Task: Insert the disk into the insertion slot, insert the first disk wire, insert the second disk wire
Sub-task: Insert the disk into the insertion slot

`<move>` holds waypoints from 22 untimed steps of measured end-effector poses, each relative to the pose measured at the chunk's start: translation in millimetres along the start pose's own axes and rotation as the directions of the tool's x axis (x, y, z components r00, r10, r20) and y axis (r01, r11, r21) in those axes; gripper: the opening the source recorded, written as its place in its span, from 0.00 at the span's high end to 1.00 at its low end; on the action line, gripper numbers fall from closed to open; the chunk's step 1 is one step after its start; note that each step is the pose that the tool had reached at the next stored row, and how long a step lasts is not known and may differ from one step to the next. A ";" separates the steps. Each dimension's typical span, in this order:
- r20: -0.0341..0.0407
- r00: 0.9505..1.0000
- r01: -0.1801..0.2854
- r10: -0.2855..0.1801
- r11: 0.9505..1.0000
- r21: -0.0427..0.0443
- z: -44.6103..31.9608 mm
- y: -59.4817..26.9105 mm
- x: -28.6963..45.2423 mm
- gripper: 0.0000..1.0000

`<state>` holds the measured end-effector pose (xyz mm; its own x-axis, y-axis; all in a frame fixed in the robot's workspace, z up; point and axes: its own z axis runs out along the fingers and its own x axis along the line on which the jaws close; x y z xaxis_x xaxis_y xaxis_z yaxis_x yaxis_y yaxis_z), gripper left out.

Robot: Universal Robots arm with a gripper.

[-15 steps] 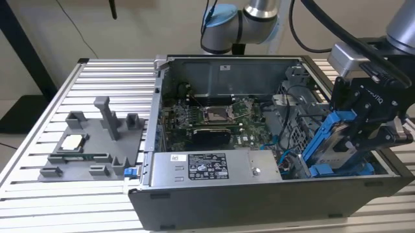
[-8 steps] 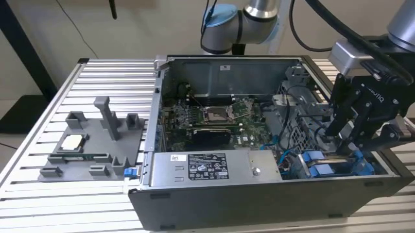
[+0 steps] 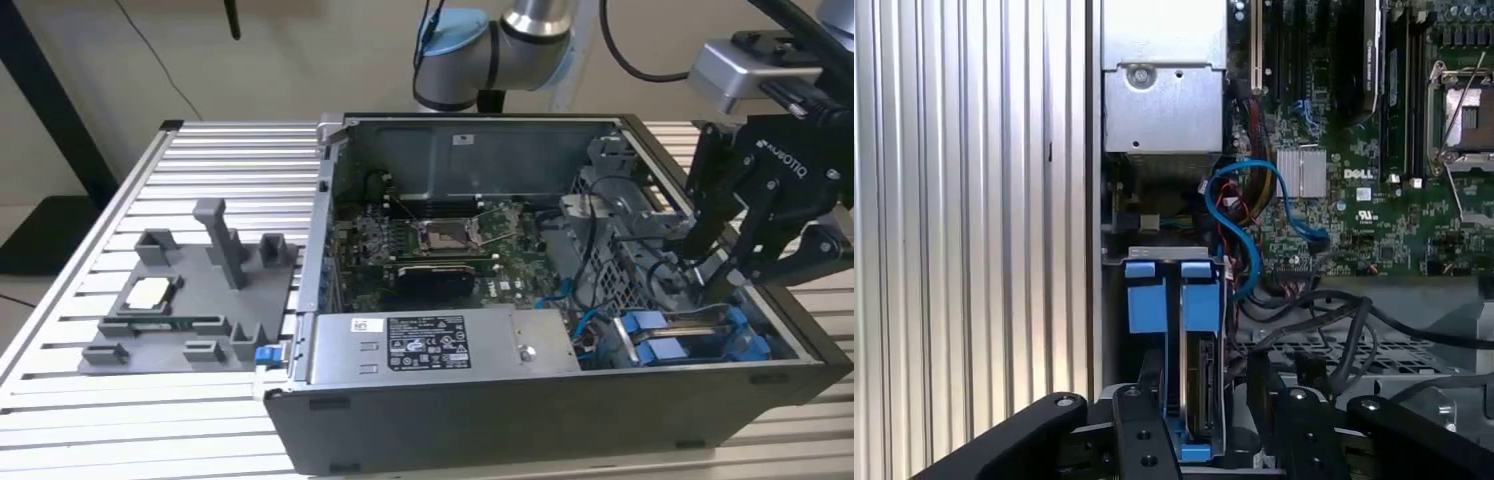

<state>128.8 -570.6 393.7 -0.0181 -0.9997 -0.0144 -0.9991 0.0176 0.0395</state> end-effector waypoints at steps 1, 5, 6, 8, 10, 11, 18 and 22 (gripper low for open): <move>0.000 1.000 0.000 0.000 1.000 0.000 -0.7 0.5 -1.4 0.53; 0.002 1.000 0.000 0.000 1.000 0.000 -2.4 2.8 -7.5 0.53; 0.003 1.000 0.000 0.000 1.000 0.000 -2.5 3.3 -9.0 0.53; 0.006 1.000 0.000 0.000 1.000 0.000 -2.5 4.1 -12.1 0.53; 0.009 1.000 0.000 0.000 1.000 0.000 -2.4 4.9 -15.2 0.53; 0.011 1.000 0.000 0.000 1.000 0.000 -2.4 5.3 -16.5 0.53; 0.048 0.999 0.002 -0.003 1.000 0.010 -2.1 7.4 -23.2 0.53; 0.063 0.998 0.008 -0.010 0.999 0.038 -1.3 7.8 -25.1 0.53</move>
<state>121.5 -545.4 395.7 -0.0106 -0.9969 -0.0781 -0.9999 0.0105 0.0009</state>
